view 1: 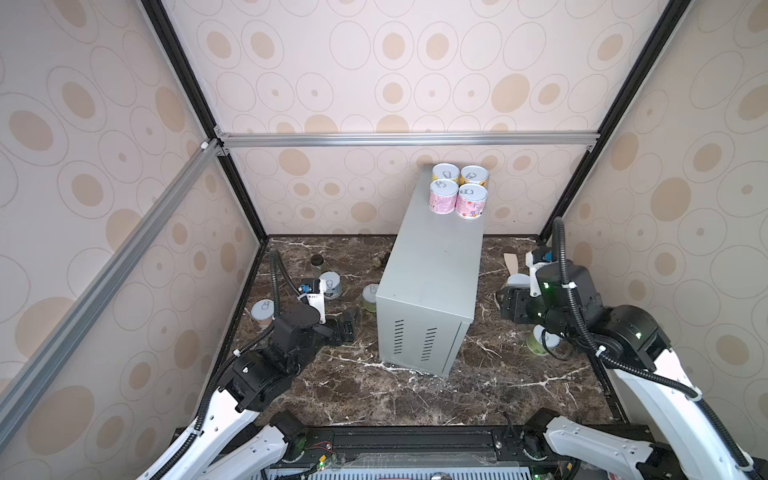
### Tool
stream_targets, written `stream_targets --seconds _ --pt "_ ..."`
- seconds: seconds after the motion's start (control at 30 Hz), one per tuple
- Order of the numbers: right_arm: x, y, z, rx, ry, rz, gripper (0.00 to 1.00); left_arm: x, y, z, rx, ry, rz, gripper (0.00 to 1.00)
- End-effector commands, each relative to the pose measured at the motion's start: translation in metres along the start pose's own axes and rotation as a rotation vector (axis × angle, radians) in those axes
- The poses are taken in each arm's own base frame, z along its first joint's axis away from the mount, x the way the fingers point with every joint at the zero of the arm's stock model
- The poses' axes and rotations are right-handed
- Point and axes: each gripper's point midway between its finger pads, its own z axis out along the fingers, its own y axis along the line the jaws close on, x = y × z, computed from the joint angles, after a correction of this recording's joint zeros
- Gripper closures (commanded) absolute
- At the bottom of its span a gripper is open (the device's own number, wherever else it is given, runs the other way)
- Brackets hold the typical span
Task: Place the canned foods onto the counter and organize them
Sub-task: 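Raise the held can up over the box top beside the pink cans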
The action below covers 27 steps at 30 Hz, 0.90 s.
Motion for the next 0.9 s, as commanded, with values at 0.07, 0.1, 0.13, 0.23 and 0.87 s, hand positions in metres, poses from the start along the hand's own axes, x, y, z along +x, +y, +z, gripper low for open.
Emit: stream_targets --seconds 0.07,0.1,0.13,0.23,0.87 --pt "-0.037 0.018 -0.014 -0.047 -0.024 -0.072 0.45 0.003 0.008 0.004 -0.032 -0.03 0.031 0.01" --pt "-0.042 0.022 -0.013 -0.053 -0.018 -0.085 0.45 0.007 0.008 0.006 -0.03 -0.026 0.026 0.01" --pt "-0.048 0.026 -0.012 -0.055 -0.013 -0.094 0.45 0.012 0.009 0.008 -0.026 -0.022 0.022 0.01" --pt "-0.065 0.037 -0.01 -0.071 -0.014 -0.106 0.45 0.02 0.013 0.012 -0.031 -0.03 0.021 0.01" --pt "-0.117 0.076 0.042 -0.039 -0.012 -0.122 0.45 0.032 0.015 0.012 0.004 -0.06 0.066 0.01"
